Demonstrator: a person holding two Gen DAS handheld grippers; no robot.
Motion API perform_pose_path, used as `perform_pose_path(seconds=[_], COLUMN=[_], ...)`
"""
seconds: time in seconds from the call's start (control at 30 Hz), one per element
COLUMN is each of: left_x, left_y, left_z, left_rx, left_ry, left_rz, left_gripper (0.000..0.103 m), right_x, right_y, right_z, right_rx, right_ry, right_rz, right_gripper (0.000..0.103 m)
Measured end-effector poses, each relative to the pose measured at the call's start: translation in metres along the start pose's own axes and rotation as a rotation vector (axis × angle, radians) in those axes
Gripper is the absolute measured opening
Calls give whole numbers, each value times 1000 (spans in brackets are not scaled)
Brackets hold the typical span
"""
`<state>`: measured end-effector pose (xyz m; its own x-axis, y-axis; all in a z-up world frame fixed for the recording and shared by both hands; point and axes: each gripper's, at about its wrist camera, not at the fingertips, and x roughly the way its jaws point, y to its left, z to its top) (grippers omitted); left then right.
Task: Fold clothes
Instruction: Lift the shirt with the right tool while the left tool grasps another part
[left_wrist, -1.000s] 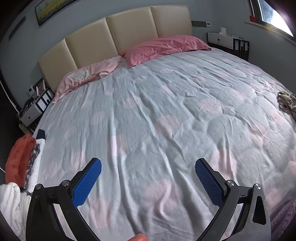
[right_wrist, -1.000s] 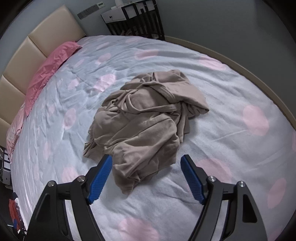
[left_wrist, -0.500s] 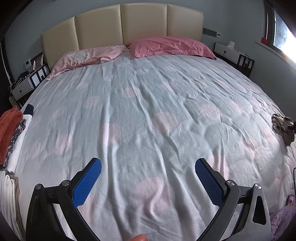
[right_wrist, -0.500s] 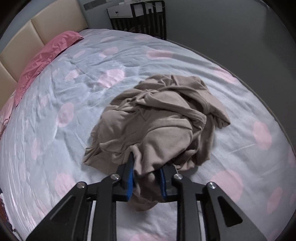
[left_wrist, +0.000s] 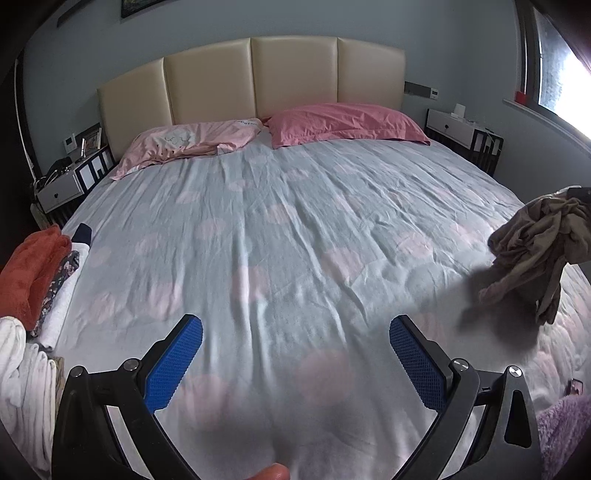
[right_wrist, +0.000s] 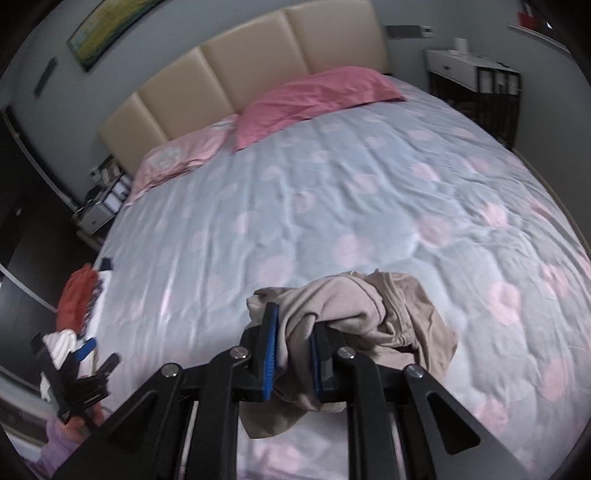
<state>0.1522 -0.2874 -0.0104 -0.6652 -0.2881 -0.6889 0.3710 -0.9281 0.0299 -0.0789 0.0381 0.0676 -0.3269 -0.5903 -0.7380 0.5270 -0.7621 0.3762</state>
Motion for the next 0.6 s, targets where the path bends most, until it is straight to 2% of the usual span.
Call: perform_pose_path(seconds=[0.13,0.17,0.23,0.3,0.37,0.47,0.6], left_x=[-15,-18,-22,-23,-22,-14,-1], left_y=[22,27,39,48,54,53,45], left_z=[-7,-9,-14,-17,-21,-28,-41], left_rx=[-42,-60,-98,-132,-154,-150,-132], left_ry=[5,8,11,15,26,62,139], left_rz=[-19,-26,-33,-34,-44,-76,-151], left_gripper=[102,102,102,102,102,102,102], right_x=[1,4,14,32,60,101,132], right_y=[82,96,115,127,129,125,132], right_z=[-12,-16,-21,-29,-40,-61,-89], right_rx=[-80,-88,-92,-95,-55,24,-7], right_ry=[2,3,7,18,52,90,120], right_rz=[212,247,263,225,143,77,-69], right_gripper=[10,10,10,10,12,13,18])
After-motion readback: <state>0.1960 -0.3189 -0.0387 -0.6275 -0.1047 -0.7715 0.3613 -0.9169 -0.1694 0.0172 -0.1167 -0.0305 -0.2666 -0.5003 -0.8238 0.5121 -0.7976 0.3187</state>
